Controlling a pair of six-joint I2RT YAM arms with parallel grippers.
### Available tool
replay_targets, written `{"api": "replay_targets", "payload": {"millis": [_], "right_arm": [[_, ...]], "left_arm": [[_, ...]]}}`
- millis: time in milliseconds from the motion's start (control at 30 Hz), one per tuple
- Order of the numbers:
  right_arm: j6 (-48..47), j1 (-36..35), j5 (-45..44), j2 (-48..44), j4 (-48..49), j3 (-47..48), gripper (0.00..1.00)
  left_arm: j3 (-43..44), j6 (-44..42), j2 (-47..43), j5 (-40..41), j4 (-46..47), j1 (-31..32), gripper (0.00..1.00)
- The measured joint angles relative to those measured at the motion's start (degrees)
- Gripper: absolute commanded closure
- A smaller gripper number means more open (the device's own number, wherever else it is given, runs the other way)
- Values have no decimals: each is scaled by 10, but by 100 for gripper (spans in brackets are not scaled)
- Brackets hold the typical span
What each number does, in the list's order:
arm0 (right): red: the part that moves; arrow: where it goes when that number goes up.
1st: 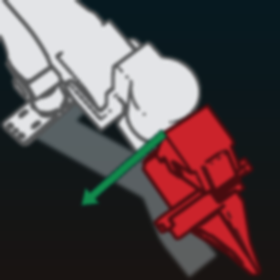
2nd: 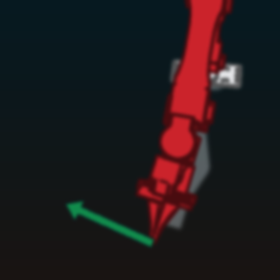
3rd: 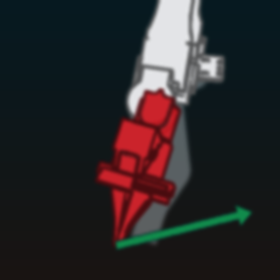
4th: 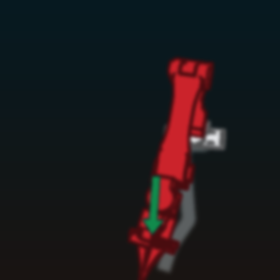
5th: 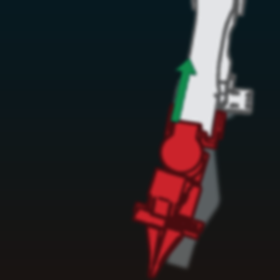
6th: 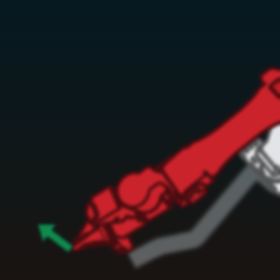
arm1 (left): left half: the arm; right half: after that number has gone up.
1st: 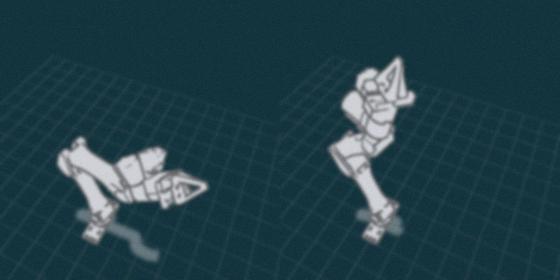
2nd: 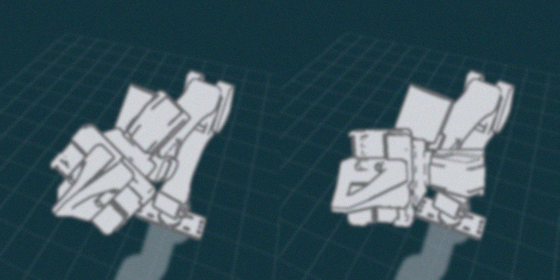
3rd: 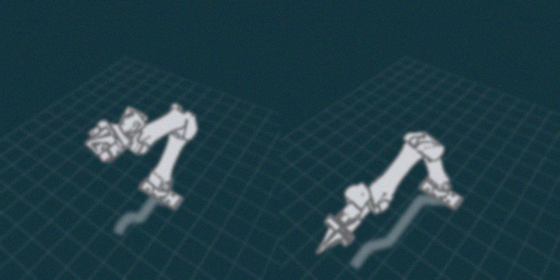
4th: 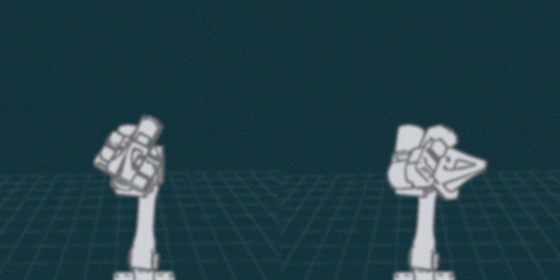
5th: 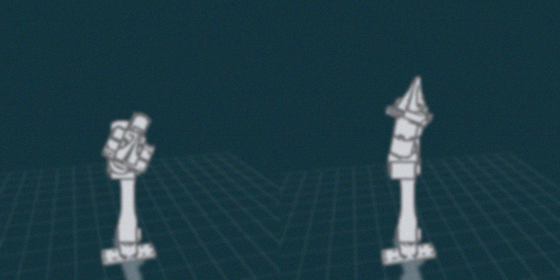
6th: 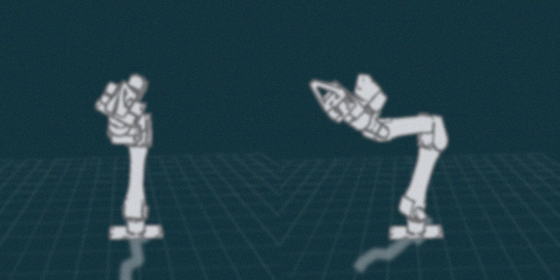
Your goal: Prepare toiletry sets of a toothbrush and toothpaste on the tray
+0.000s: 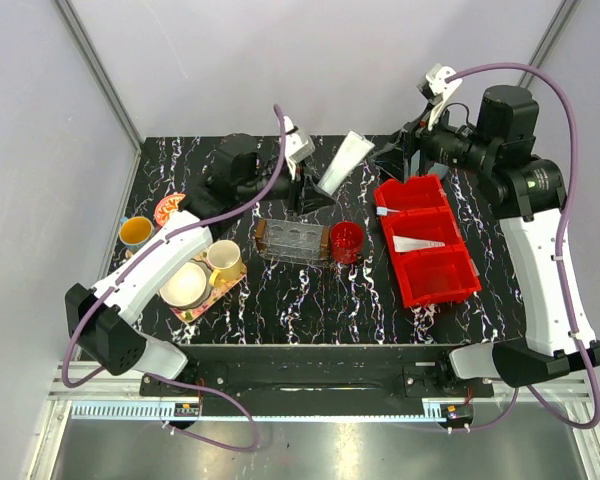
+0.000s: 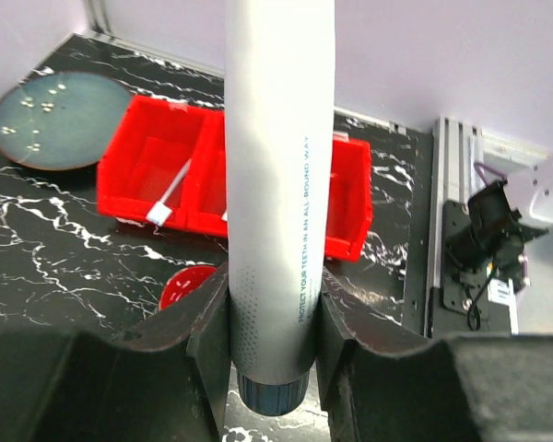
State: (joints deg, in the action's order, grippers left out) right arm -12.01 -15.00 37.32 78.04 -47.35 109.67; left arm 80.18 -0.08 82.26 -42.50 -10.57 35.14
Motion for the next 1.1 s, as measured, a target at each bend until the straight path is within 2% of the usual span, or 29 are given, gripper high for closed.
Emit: {"api": "replay_targets", "payload": {"millis": [267,400,600,800,1100], "right_arm": [[83,0,57,3,104,-54,28],[144,0,103,17,172,-66,22],[218,-12,147,53,262,-71,21],[237,-32,149,70,294,-82,21],[248,-60,149,94,321,-83,25]], "left_arm": [[-1,113,-10,31,65,-23,100],[-1,158,-10,35,81,-25,100],[-1,229,-10,33,122,-30,100],[-1,282,-10,28,170,-45,100],[-1,309,-9,23,195,-46,100]]}}
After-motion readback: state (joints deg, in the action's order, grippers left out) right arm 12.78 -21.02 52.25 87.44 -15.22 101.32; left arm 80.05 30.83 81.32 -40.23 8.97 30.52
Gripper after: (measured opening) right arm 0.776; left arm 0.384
